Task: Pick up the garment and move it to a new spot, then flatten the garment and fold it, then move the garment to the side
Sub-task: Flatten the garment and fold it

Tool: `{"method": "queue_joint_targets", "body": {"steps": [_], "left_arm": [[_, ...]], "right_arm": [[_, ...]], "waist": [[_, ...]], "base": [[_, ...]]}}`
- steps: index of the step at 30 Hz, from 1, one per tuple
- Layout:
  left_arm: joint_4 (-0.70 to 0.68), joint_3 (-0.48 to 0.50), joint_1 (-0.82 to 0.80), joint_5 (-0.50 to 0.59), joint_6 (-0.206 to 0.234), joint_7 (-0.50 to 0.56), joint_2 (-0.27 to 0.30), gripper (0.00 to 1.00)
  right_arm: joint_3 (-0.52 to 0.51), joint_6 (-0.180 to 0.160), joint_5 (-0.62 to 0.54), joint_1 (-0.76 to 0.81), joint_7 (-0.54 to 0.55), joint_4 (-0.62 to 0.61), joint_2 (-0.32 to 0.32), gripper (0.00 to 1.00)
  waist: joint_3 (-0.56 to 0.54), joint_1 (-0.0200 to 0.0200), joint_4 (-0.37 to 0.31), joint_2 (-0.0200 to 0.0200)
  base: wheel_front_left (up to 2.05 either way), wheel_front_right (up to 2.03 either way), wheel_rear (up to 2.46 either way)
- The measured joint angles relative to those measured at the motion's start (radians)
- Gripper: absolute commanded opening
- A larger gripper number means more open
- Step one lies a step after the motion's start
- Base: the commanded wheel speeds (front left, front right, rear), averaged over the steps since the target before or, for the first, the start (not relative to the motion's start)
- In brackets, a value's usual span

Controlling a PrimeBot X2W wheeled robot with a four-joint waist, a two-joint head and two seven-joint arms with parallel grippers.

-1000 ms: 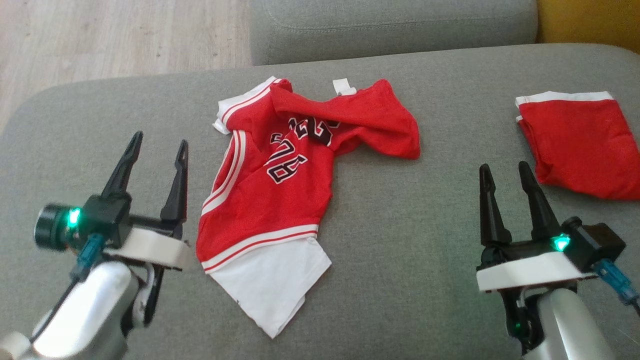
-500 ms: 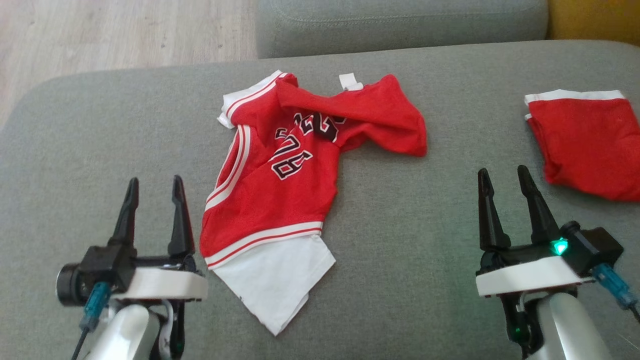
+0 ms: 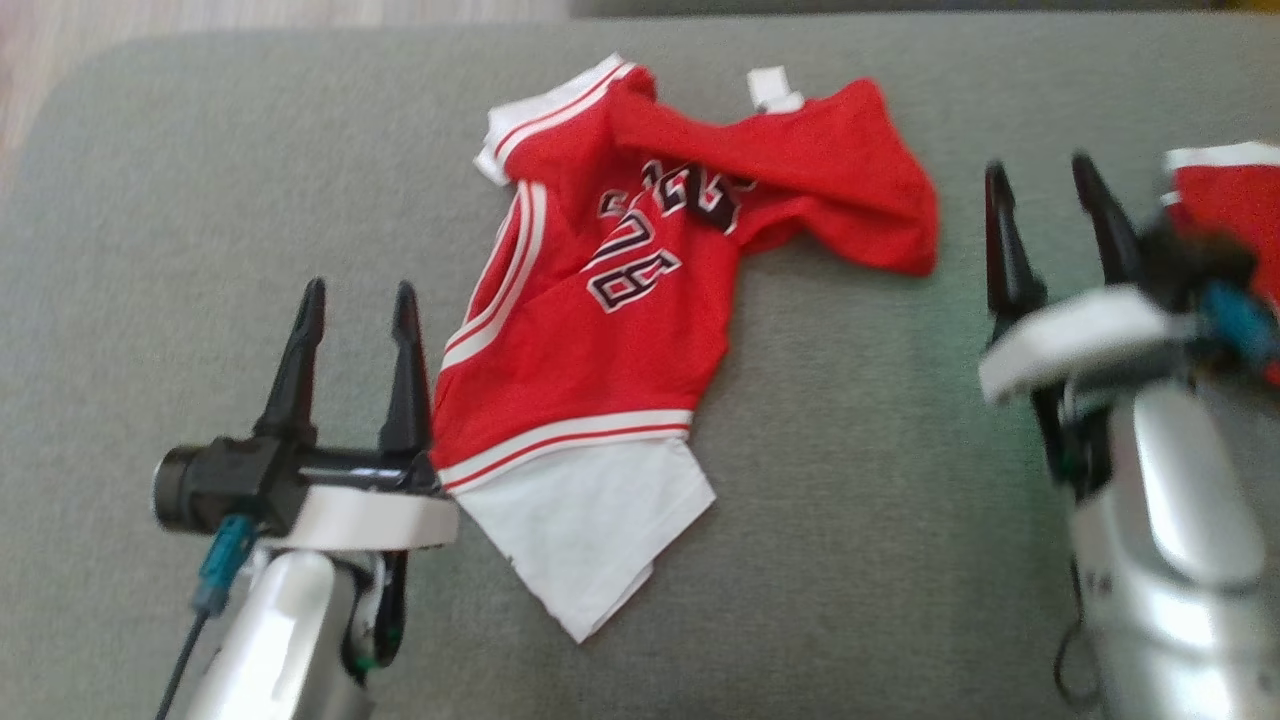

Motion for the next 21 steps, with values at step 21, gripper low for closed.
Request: {"method": "queue_joint_targets", "body": {"steps": [21], "left_arm": [[0.037, -0.003, -0.112, 0.085, -0.119, 0.000, -0.136, 1.00]], "right_arm": [[-0.005, 0.000, 0.167, -0.502, 0.294, 0.631, -0.188, 1.00]], "waist": [[0.172, -0.0001, 0.218, 0.0000]], "base": [[0.00, 0.00, 0.00]]}}
